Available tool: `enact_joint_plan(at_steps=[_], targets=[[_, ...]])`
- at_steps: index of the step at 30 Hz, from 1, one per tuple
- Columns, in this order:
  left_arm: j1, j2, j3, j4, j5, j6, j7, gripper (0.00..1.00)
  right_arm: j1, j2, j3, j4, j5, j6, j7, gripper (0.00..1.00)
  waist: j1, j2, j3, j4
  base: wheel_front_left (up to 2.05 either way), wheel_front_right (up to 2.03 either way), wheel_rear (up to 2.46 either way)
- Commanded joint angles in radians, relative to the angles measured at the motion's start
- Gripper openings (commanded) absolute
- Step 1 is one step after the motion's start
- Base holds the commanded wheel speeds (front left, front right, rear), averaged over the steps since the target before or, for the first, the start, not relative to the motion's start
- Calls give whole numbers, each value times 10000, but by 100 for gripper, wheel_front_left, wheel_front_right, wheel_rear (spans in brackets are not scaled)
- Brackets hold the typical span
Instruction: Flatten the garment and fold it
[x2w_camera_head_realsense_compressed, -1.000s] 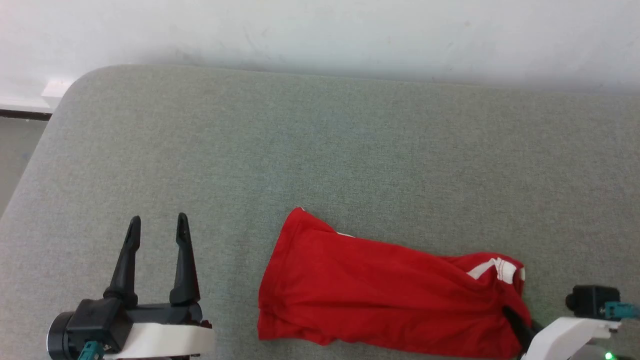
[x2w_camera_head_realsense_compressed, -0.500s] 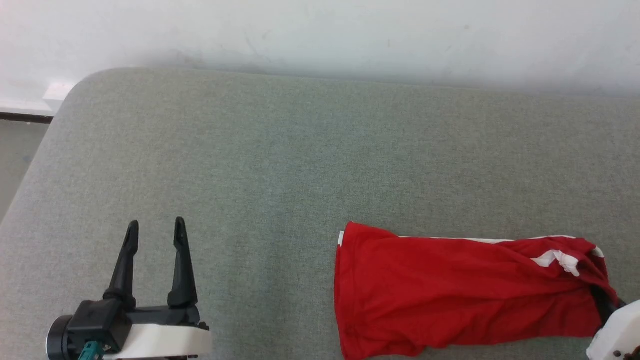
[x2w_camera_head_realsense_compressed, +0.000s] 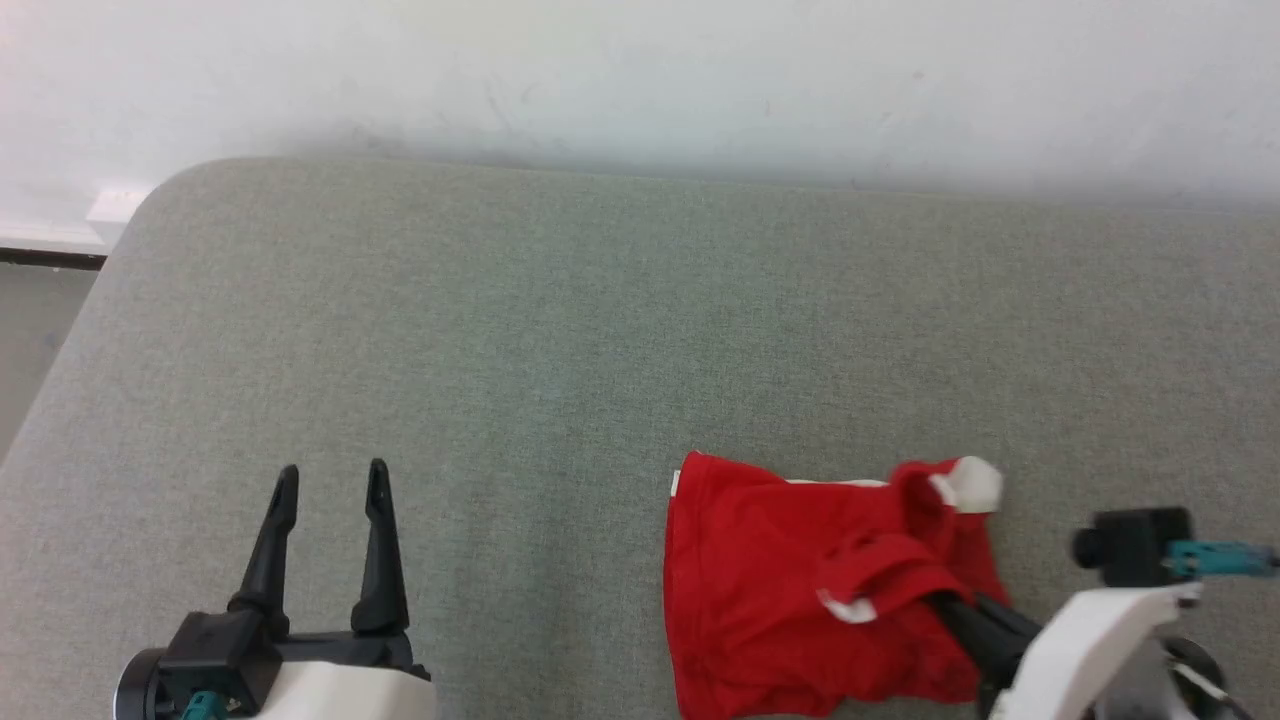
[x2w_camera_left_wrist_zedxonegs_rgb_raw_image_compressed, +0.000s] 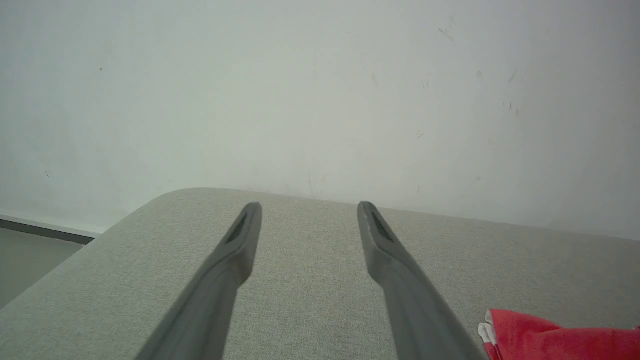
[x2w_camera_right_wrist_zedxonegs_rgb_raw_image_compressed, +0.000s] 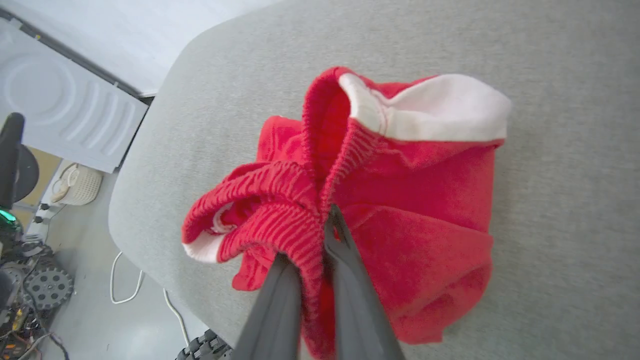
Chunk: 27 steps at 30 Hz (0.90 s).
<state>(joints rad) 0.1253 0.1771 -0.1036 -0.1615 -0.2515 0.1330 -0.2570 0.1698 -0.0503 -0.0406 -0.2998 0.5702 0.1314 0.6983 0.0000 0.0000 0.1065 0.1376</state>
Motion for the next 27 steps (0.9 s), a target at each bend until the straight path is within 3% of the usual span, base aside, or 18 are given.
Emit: enact_joint_plan(at_steps=[1,7,12,22,23,24,25,26,27], targets=[[118,-46,-30,80,24,-46,-47,100,-175,1,461,-253,152,-7,123,0,0,0,-48,12,0,0,0],[78,-106,-136,231,-12,-103,-47,100,-997,1,1885,-423,238,-7,344,0,0,0,-102,118,0,0,0],[28,-163,-192,358,-83,-166,-47,100,-1619,1,2755,255,97,-7,420,0,0,0,-69,283,0,0,0],[-212,-282,-241,531,-158,-282,-47,100,-2318,1,3044,2699,-959,-7,296,0,0,0,286,581,0,0,0],[-227,-295,-233,542,-159,-286,-47,100,-2370,1,3058,2869,-965,-7,217,9,0,0,309,592,0,0,0],[-239,-304,-223,551,-155,-290,-47,100,-2433,1,3091,3011,-991,-7,130,42,0,0,329,597,0,0,0],[-249,-312,-211,560,-151,-293,-47,100,-2485,1,3120,3140,-982,-7,48,93,0,0,344,595,0,0,0],[-262,-317,-196,573,-153,-301,-47,100,-2522,1,3153,3252,-929,-7,-2,100,0,0,352,594,0,0,0],[-272,-323,-182,588,-154,-309,-47,100,-2558,1,3201,3326,-855,-7,-35,100,0,0,355,588,0,0,0]])
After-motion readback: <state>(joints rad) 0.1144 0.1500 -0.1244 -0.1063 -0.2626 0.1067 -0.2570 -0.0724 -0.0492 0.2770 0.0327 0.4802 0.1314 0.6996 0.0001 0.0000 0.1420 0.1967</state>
